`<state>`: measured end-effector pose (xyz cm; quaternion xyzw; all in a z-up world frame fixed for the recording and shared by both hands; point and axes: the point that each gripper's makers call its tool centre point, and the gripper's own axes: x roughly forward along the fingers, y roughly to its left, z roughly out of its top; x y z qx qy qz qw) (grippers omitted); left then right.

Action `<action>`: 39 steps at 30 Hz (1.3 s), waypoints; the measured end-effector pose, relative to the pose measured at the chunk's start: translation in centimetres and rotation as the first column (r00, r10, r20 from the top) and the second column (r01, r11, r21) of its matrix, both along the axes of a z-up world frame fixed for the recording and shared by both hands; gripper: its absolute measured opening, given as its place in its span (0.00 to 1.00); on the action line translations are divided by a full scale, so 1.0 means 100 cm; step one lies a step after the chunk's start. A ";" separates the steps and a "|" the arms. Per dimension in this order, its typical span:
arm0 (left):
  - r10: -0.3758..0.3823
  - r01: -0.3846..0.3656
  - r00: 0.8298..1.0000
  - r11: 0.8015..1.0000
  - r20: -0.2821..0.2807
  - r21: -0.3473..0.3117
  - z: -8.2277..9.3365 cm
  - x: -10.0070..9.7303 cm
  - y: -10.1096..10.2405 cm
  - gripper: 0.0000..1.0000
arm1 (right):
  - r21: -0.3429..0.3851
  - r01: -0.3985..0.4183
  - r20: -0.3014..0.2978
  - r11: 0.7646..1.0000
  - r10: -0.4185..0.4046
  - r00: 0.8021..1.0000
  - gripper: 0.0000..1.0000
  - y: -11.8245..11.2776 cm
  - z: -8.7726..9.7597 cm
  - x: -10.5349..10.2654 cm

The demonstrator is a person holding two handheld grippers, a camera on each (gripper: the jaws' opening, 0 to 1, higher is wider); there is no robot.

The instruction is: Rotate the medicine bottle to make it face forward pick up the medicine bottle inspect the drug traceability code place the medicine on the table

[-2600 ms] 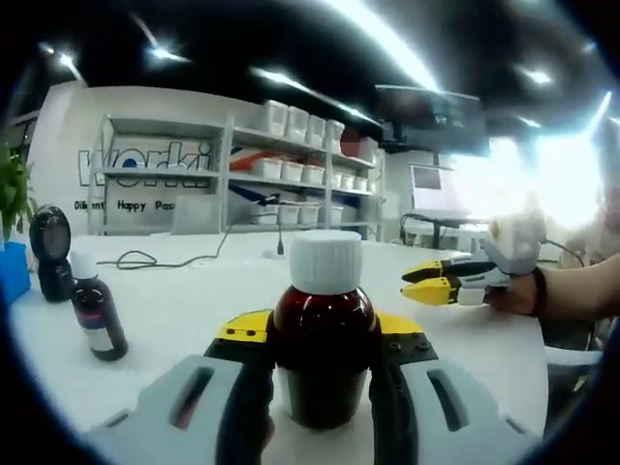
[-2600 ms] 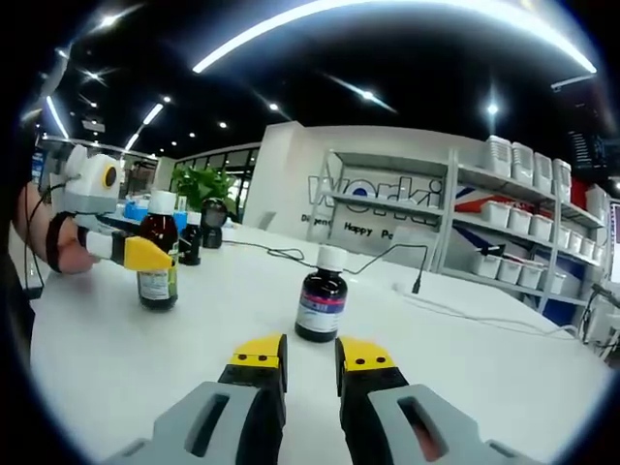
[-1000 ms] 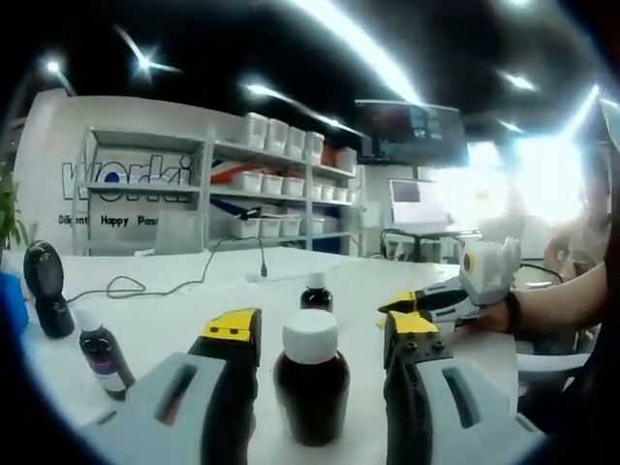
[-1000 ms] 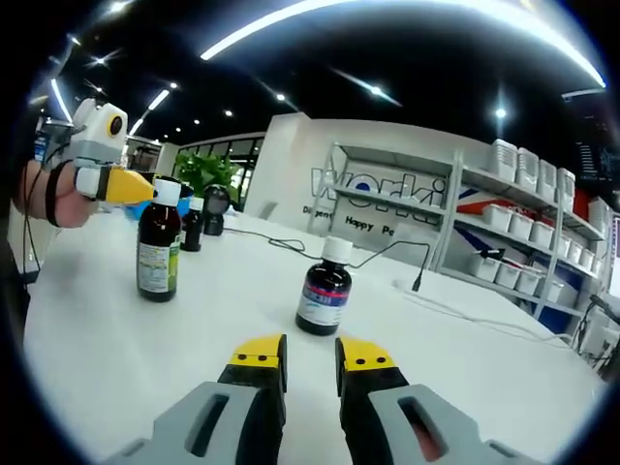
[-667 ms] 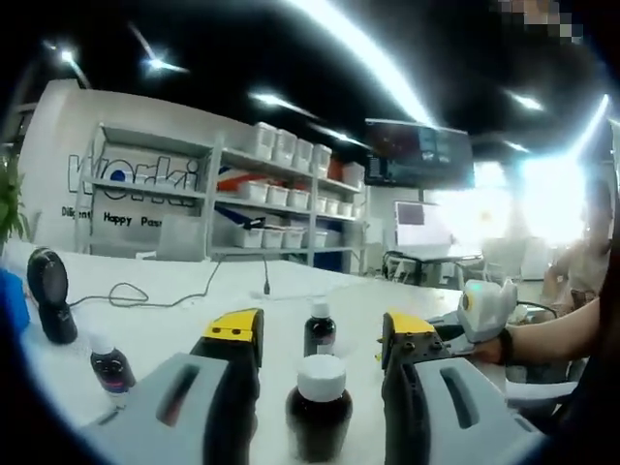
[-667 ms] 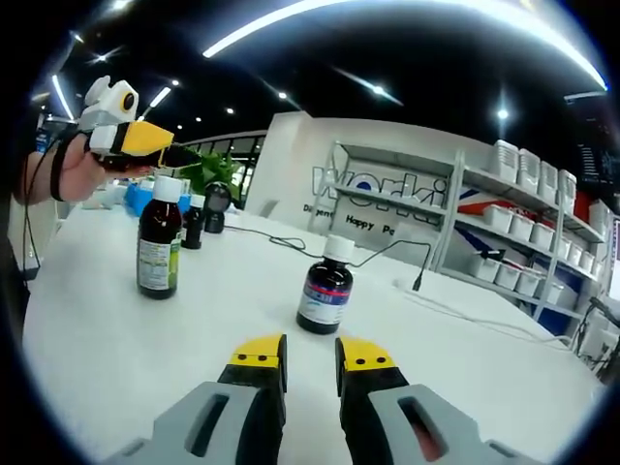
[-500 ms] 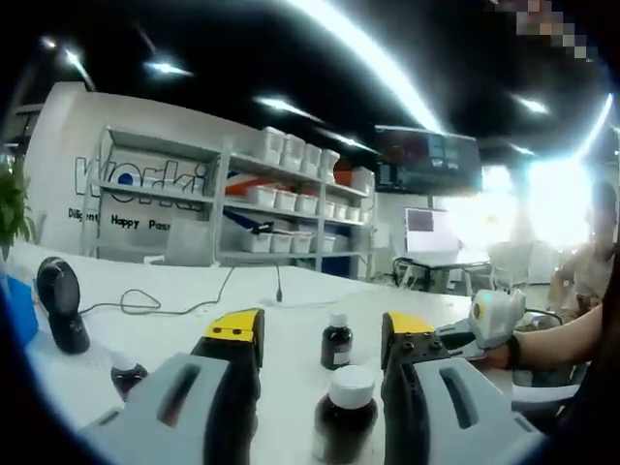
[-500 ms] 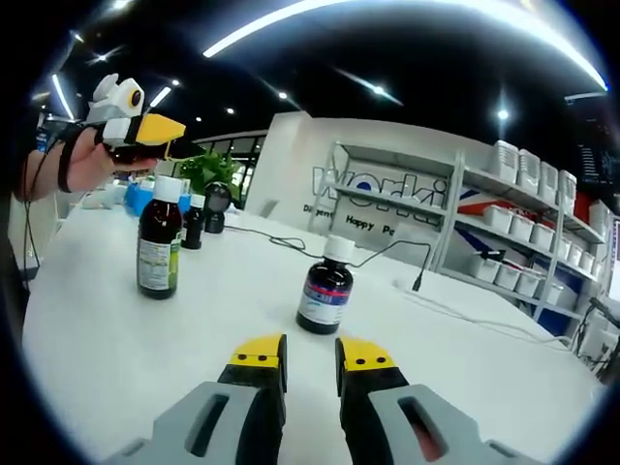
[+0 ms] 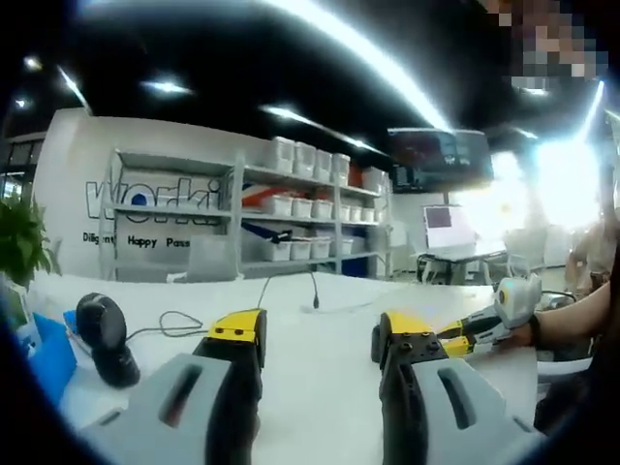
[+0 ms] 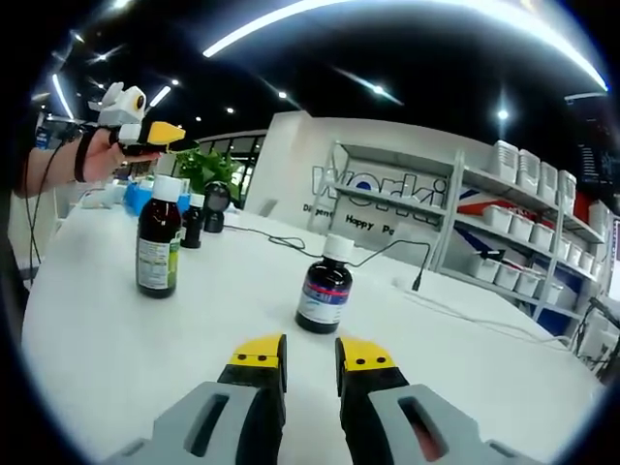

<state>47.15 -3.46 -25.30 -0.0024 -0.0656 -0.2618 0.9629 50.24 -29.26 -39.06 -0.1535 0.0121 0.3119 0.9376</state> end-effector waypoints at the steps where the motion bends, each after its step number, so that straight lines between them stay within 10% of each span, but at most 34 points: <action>1: 0.002 -0.002 1.000 1.000 -0.001 0.001 -0.002 -0.001 0.005 0.38 | -0.002 0.000 0.000 1.000 0.000 1.000 0.16 0.000 0.000 0.000; 30: 0.190 -0.188 0.981 0.981 -0.047 0.056 -0.095 -0.017 0.113 0.45 | -0.027 -0.026 -0.007 0.999 0.026 1.000 0.17 0.007 -0.004 -0.004; 39: 0.214 -0.209 0.974 0.975 -0.072 0.077 -0.110 -0.017 0.112 0.43 | 0.042 -0.091 -0.052 0.995 0.093 0.994 0.21 0.014 0.001 -0.012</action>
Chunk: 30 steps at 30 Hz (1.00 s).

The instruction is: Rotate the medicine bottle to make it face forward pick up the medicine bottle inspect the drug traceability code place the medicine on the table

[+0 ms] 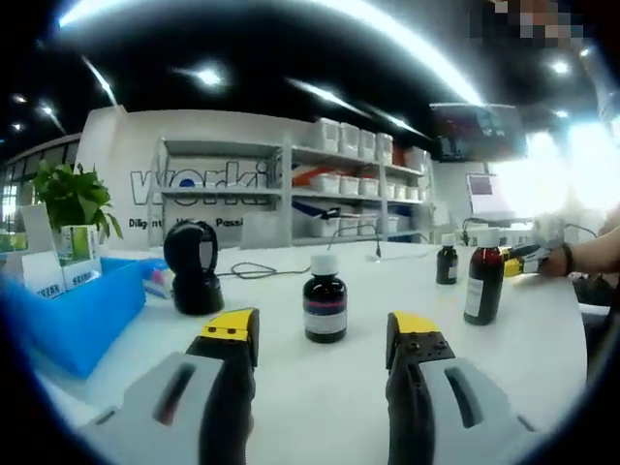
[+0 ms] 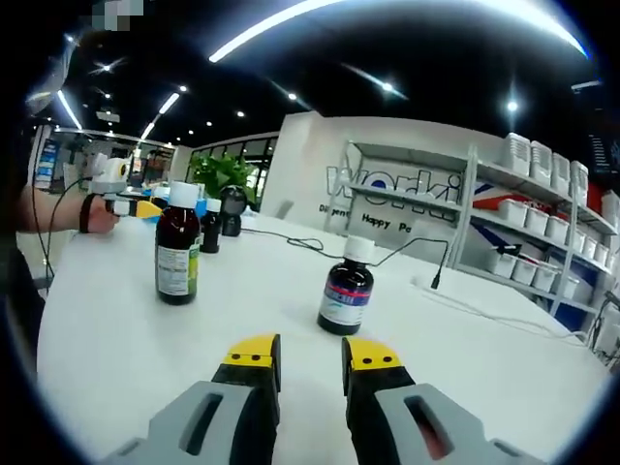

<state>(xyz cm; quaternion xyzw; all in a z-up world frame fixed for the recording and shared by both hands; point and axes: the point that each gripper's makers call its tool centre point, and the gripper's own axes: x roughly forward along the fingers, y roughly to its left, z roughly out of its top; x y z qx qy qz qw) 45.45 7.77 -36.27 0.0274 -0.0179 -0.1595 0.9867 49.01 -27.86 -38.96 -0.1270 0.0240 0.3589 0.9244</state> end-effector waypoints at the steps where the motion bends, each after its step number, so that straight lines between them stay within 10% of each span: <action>1: -0.014 0.014 1.000 1.000 -0.013 0.012 -0.003 0.001 -0.004 0.43 | 0.006 -0.012 -0.004 1.000 0.012 1.000 0.21 0.001 0.001 -0.001; 15: 0.008 -0.009 1.000 0.992 -0.007 -0.123 0.005 0.000 0.011 0.42 | 0.156 -0.204 -0.093 0.966 0.220 0.971 0.24 0.031 0.039 -0.033; 30: -0.010 0.009 1.000 0.996 -0.019 -0.086 0.000 0.000 0.006 0.42 | 0.056 -0.446 -0.097 0.893 0.450 0.888 0.29 0.080 0.044 -0.035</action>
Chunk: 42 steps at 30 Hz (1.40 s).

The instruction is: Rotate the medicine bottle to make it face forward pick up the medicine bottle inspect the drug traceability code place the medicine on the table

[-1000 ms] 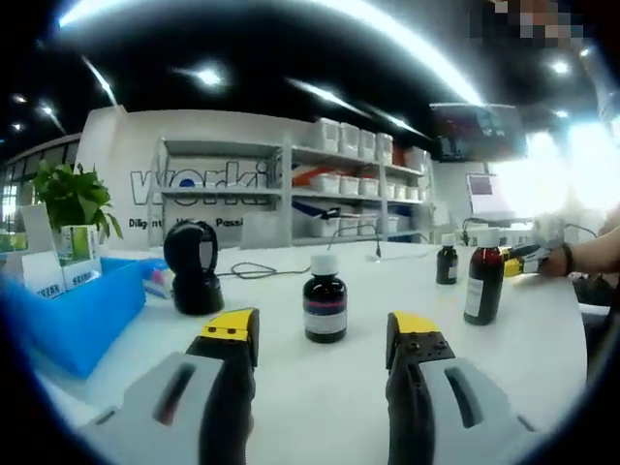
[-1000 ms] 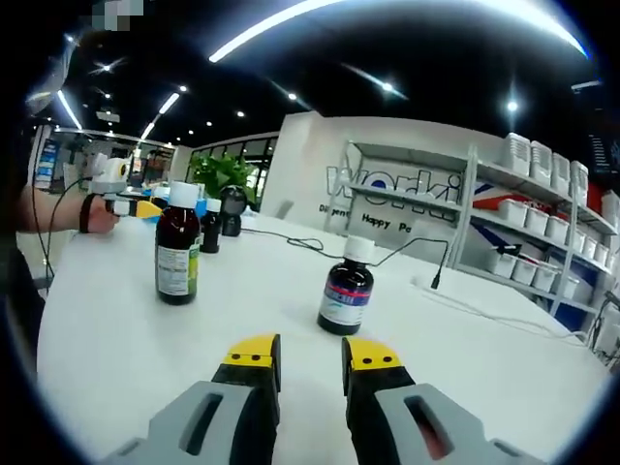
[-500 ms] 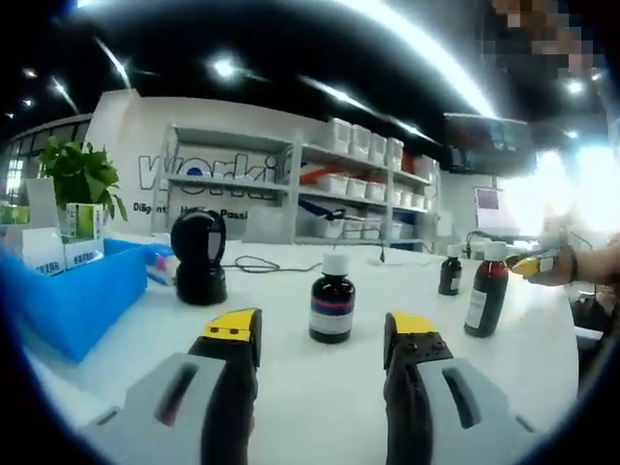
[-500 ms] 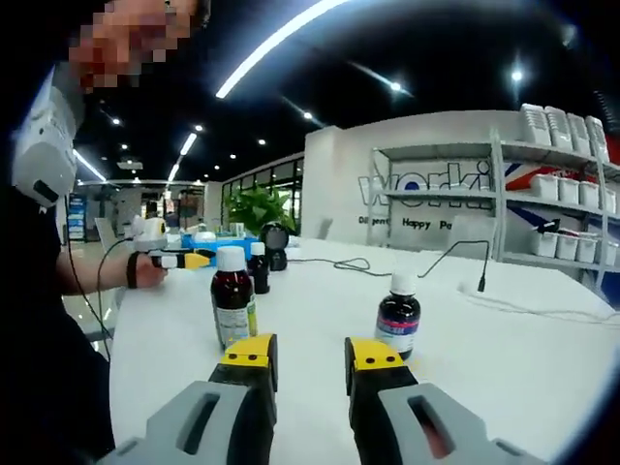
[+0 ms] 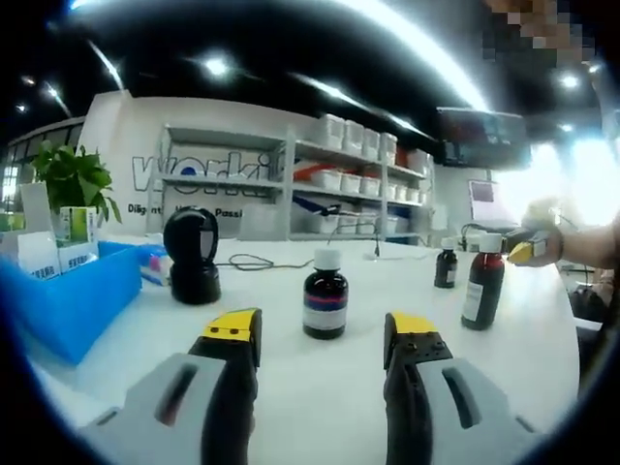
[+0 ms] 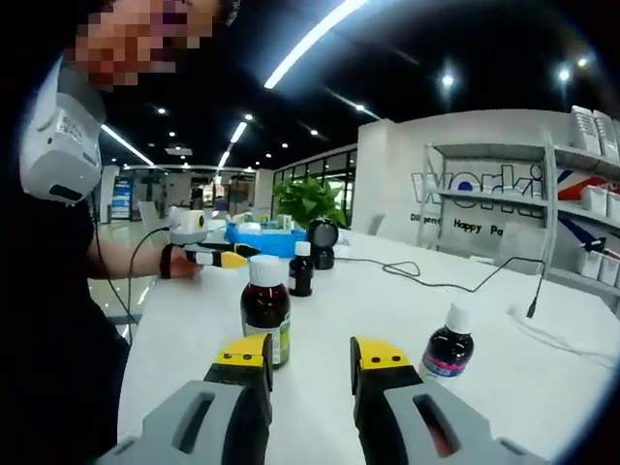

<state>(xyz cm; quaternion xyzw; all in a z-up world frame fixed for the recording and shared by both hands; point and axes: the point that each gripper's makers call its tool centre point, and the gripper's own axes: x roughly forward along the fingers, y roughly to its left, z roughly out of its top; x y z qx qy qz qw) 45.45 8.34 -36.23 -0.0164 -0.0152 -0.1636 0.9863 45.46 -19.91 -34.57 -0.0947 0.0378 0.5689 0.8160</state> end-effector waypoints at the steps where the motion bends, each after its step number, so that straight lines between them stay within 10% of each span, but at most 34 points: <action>1: -0.002 0.002 1.000 1.000 -0.002 0.003 0.000 0.000 0.000 0.42 | -0.004 -0.020 0.002 1.000 0.020 1.000 0.29 0.004 0.000 -0.001; 28: -0.001 0.001 1.000 1.000 -0.001 0.031 -0.002 0.000 -0.004 0.40 | -0.063 -0.380 -0.116 0.923 0.372 0.921 0.32 0.073 -0.037 -0.013; 42: 0.000 0.000 1.000 1.000 0.001 0.024 -0.001 0.000 -0.002 0.40 | -0.024 -0.304 -0.114 0.952 0.300 0.947 0.28 0.077 -0.039 -0.016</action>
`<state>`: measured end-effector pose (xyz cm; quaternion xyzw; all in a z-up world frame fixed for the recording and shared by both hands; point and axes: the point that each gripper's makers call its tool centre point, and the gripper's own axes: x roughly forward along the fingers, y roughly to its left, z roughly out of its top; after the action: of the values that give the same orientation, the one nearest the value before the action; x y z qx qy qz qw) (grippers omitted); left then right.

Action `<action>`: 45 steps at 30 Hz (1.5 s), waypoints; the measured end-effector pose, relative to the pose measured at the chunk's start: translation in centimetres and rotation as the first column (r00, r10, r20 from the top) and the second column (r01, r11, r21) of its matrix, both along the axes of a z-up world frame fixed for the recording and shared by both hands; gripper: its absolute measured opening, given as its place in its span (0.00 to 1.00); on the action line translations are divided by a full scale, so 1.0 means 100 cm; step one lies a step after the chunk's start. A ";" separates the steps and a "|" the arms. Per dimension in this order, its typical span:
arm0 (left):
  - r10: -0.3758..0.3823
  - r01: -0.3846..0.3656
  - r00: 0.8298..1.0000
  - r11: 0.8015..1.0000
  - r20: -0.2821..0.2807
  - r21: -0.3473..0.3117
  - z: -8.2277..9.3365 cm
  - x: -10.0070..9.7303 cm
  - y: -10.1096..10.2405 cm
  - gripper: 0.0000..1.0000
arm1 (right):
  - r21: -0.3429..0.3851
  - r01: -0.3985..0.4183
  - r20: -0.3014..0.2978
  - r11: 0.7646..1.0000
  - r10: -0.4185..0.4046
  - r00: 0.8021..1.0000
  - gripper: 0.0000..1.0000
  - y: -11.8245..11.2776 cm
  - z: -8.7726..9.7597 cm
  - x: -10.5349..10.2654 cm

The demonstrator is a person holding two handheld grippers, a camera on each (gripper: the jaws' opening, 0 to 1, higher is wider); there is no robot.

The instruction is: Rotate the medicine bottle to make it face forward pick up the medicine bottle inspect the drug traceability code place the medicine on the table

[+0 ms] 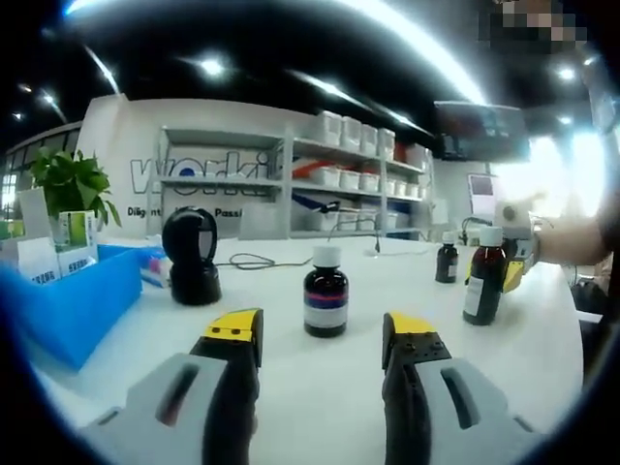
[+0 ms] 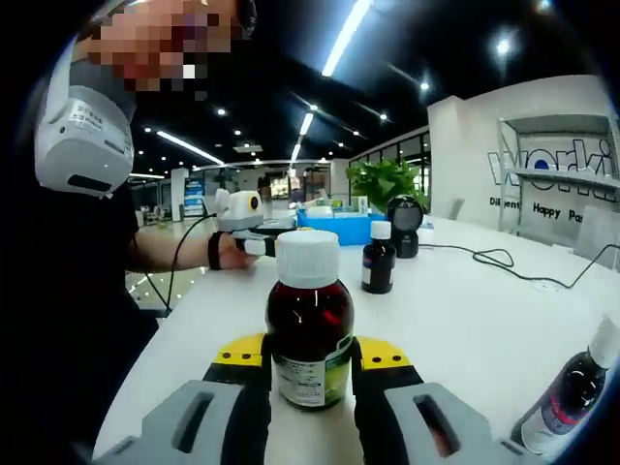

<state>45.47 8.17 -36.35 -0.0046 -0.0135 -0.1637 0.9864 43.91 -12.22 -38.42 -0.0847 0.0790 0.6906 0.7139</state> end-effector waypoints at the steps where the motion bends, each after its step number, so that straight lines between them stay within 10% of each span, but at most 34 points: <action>1: 0.000 0.000 1.000 1.000 0.001 0.000 0.000 0.000 0.000 0.40 | 0.001 0.006 0.002 1.000 -0.006 1.000 0.28 0.000 0.000 0.000; 21: 0.001 -0.001 1.000 1.000 -0.001 0.012 -0.001 0.000 0.000 0.40 | 0.043 0.258 0.042 0.965 -0.260 0.965 0.28 0.000 0.000 0.001; 38: 0.003 -0.002 1.000 1.000 -0.005 0.019 -0.002 0.000 -0.001 0.40 | 0.082 0.533 0.068 0.842 -0.538 0.840 0.29 0.000 0.001 0.002; 45: 0.001 -0.001 1.000 1.000 -0.008 0.023 -0.003 0.000 -0.002 0.40 | 0.092 0.556 0.073 0.826 -0.563 0.823 0.29 -0.002 0.000 0.003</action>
<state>45.50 8.02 -36.65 0.0060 -0.0077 -0.1633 0.9865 44.26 -12.37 -38.39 -0.0676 0.0426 0.4482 0.8904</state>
